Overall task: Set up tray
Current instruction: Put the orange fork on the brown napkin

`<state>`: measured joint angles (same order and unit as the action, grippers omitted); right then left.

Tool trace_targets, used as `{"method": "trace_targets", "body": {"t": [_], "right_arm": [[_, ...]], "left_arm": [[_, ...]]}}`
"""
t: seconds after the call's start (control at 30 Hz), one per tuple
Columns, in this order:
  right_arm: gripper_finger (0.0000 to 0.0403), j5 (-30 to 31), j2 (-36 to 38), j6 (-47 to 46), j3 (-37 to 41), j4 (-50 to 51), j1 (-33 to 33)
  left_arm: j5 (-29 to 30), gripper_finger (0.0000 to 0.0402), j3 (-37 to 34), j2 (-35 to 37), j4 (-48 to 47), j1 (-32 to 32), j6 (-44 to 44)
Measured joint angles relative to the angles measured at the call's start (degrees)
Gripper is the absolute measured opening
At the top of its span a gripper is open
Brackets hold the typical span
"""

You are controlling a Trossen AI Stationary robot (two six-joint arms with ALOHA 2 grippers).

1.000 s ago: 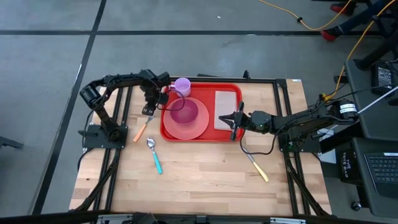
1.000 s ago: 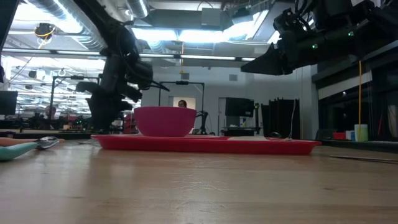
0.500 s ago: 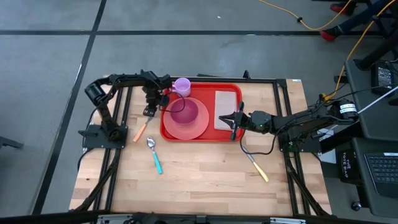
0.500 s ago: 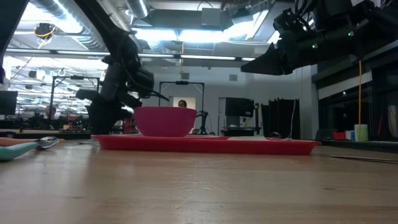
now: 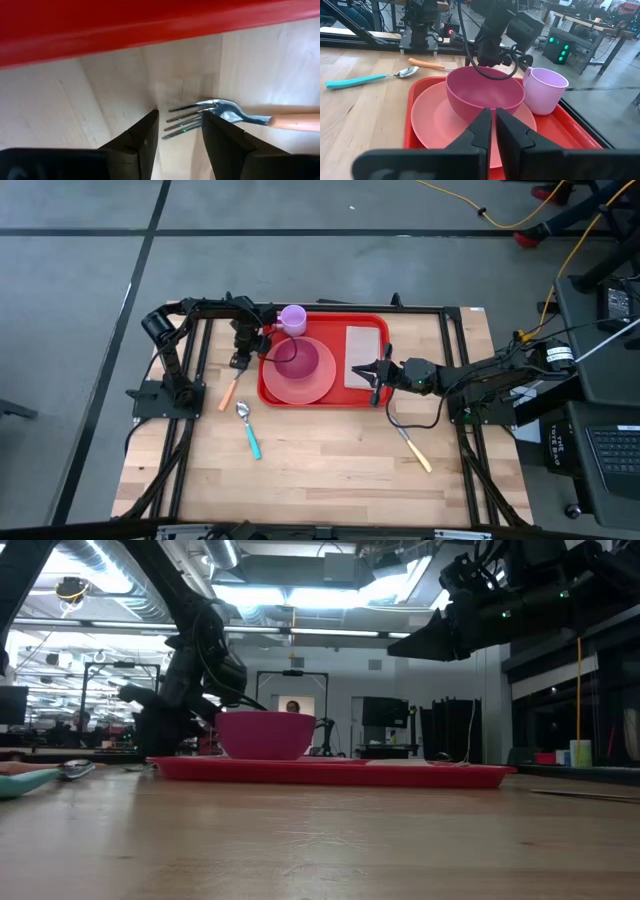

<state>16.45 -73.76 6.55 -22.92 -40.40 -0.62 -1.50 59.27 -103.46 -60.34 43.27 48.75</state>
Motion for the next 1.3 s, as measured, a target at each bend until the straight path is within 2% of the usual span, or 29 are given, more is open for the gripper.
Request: {"method": "trace_targets", "body": {"t": [0.57, 0.7, 0.93, 1.3], "right_arm": [[0.0030, 0.0, 0.0, 0.0, 0.0, 0.0, 0.0], [0.0030, 0.0, 0.0, 0.0, 0.0, 0.0, 0.0], [0.0030, 0.0, 0.0, 0.0, 0.0, 0.0, 0.0], [0.0030, 0.0, 0.0, 0.0, 0.0, 0.0, 0.0]], "left_arm": [[-0.1, 0.0143, 0.0, 0.0, -1.2, 0.0, 0.1], [-0.1, 0.0140, 0.0, 0.0, -1.2, 0.0, 2.8], [-4.5, 0.0103, 0.0, 0.0, -1.1, 0.0, 3.5], [-4.6, 0.0057, 0.1, -1.9, -1.7, 0.0, 4.2]]}}
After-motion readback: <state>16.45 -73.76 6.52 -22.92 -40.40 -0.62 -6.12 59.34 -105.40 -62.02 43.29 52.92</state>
